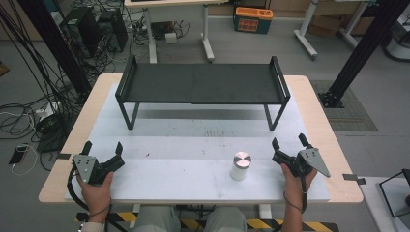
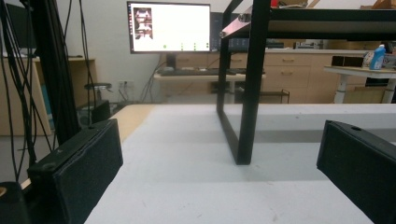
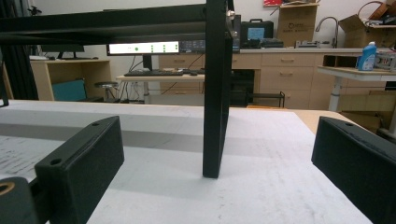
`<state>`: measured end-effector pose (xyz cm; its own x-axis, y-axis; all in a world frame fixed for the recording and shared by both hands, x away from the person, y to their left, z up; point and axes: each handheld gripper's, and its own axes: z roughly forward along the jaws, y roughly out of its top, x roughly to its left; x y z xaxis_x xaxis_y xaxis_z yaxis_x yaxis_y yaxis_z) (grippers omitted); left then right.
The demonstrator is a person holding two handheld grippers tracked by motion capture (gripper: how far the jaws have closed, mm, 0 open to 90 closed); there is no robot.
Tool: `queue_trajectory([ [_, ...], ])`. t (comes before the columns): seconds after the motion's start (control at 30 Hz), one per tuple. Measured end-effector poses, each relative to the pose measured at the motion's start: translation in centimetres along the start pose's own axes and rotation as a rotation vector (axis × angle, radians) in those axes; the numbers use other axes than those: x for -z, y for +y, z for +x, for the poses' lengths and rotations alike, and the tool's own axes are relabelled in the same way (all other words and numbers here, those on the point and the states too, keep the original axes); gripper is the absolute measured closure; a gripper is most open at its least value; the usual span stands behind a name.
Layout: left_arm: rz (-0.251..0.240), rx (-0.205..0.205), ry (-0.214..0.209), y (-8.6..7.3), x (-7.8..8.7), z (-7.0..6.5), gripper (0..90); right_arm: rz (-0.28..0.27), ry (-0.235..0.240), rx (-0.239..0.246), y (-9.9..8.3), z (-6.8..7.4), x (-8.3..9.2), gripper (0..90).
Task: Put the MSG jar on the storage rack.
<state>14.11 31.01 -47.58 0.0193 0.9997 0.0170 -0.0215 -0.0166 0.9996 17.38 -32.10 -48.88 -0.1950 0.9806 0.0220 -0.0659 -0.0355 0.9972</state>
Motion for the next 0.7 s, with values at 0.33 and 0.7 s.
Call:
queue_trajectory([
  [0.33,-0.001,0.0,0.0,-0.02,0.0,-0.01,0.5,0.003,0.002,0.004,0.05,0.0,-0.02,1.0],
  [0.7,-0.003,0.001,0.0,-0.04,0.02,0.0,0.5,0.009,0.029,0.027,0.15,-0.26,-0.08,0.3],
])
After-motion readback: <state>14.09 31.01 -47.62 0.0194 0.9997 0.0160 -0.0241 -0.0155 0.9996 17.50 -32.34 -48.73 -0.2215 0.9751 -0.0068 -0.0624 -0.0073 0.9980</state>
